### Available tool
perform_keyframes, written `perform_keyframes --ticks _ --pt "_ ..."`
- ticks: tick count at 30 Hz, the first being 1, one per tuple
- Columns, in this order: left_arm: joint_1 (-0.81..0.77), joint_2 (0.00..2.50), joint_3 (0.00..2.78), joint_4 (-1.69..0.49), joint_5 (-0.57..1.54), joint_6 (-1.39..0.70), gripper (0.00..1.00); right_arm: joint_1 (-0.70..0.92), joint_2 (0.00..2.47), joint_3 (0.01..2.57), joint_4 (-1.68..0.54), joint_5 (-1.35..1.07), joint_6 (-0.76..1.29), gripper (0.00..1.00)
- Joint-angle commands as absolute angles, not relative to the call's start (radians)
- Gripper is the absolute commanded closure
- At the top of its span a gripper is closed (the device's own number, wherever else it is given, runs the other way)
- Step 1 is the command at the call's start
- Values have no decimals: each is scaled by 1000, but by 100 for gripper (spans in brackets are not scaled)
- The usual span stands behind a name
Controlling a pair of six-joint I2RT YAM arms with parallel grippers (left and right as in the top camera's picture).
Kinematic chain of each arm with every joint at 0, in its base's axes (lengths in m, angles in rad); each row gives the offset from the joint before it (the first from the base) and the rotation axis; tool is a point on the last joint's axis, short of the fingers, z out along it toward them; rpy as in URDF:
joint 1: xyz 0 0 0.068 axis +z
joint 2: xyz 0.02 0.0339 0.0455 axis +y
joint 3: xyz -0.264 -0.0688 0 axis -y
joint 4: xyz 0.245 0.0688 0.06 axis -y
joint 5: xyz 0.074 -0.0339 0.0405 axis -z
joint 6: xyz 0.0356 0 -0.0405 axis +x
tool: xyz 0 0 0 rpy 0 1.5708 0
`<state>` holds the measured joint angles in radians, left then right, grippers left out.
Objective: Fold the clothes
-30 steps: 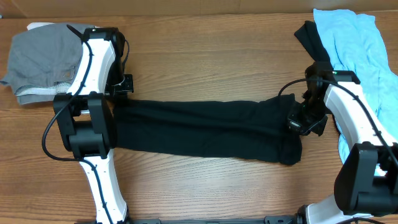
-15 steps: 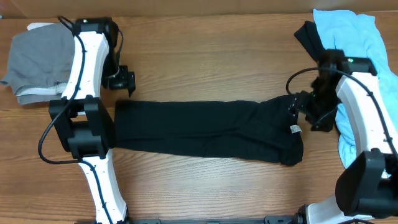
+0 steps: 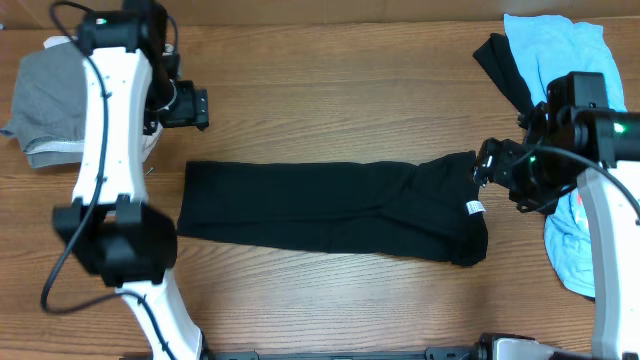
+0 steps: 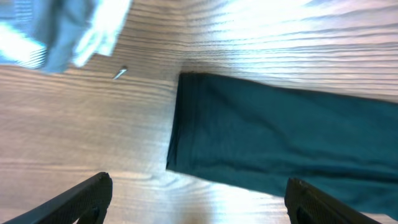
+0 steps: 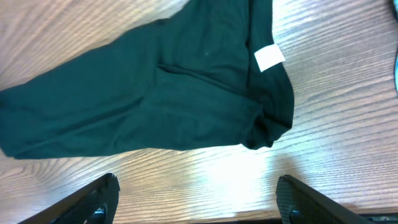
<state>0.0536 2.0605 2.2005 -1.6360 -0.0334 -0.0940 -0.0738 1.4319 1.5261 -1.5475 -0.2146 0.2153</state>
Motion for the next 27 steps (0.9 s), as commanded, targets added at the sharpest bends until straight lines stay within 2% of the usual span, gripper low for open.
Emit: perform_keyframes --ticks 1,7,11,27 --pt "62 1927 2227 -1672 -32 -125 10 -56 1357 1554 -1542 -231 210 15" --pt "62 1882 2155 -1690 -41 -128 11 -40 1333 1552 -1535 -238 216 15" --pt "65 1883 1982 -1618 -40 -97 10 -34 1333 1551 -1518 -238 216 15" --pt "92 1883 1411 -1098 -25 35 11 -34 1337 1538 -1456 -242 240 15"
